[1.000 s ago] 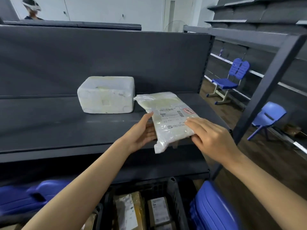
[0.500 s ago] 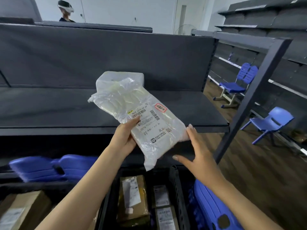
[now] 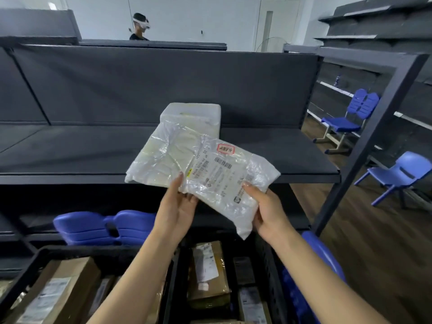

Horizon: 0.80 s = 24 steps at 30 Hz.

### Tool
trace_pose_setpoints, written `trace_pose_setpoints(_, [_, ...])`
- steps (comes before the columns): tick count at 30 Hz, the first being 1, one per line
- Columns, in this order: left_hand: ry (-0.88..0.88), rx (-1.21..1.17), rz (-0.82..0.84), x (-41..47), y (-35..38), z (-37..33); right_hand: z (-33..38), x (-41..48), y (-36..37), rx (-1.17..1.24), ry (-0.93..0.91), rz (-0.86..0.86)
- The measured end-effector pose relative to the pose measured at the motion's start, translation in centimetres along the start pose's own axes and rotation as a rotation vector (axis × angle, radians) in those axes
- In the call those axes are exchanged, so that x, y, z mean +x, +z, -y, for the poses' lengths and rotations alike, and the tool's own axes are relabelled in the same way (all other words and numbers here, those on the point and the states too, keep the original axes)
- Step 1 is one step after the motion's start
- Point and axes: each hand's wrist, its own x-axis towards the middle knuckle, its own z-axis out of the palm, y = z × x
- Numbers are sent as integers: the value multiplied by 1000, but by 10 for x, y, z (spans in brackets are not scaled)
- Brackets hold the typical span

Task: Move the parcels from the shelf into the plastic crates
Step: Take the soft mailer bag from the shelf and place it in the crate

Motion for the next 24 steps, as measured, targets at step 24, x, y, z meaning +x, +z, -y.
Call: trace_pose_setpoints(24, [-116, 693, -37, -17, -83, -78, 42, 21, -46, -409, -114, -35])
